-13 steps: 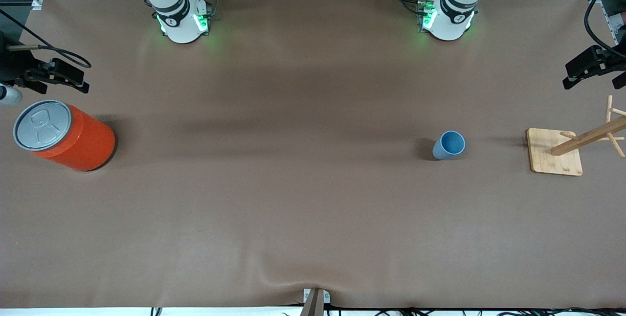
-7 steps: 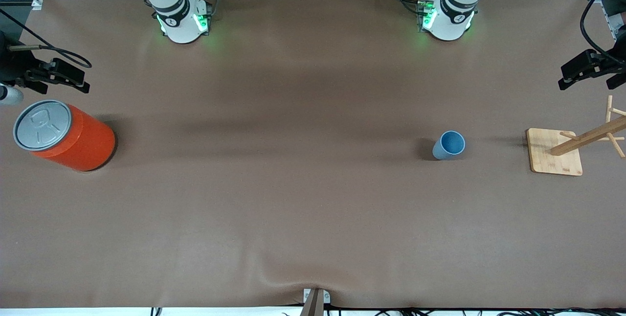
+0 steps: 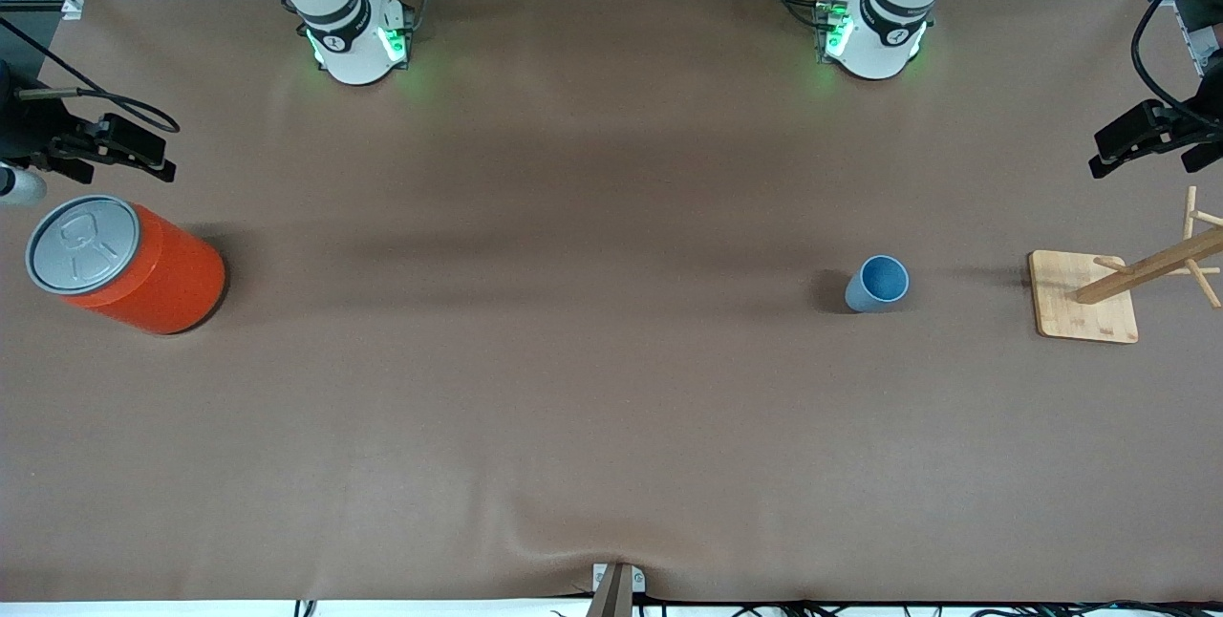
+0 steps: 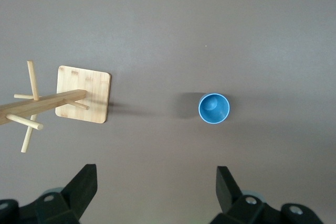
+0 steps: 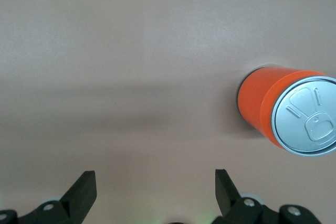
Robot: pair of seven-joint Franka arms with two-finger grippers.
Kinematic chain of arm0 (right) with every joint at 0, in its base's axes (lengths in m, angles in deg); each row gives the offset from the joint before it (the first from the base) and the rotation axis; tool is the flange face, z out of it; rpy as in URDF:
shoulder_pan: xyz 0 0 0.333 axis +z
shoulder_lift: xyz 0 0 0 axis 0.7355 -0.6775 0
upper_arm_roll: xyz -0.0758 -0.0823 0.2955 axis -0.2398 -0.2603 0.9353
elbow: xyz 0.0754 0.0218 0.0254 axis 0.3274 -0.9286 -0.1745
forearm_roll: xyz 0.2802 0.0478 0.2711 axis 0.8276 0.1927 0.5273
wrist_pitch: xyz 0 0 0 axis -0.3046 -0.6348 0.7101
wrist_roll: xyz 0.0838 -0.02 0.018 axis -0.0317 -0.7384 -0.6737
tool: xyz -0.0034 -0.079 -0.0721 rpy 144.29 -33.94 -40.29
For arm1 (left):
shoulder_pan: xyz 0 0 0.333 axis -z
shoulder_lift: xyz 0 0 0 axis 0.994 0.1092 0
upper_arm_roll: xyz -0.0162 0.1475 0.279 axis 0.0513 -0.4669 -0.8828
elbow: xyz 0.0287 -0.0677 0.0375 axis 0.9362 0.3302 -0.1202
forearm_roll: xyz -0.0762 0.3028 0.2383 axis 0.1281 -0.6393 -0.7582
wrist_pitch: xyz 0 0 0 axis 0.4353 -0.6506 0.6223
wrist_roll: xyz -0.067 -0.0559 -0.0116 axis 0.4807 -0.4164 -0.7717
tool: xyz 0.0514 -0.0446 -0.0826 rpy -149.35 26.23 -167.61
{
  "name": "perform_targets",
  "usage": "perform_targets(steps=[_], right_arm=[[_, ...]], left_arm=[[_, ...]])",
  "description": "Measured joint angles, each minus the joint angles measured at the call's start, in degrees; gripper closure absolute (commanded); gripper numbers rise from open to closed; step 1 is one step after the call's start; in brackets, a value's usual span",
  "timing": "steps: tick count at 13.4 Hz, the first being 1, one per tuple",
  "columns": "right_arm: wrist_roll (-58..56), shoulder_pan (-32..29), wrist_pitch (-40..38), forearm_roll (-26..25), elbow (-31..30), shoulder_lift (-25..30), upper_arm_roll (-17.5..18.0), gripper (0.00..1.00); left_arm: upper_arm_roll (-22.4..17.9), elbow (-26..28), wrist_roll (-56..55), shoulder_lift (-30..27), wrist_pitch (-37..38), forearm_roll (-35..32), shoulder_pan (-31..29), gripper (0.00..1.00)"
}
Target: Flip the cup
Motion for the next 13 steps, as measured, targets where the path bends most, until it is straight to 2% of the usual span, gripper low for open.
perform_targets(steps=[13], right_arm=[[0.0, 0.0, 0.02, 0.0, 0.0, 0.0, 0.06, 0.0]], left_arm=[[0.05, 0.04, 0.0, 0.31, 0.07, 1.31, 0.02, 0.0]])
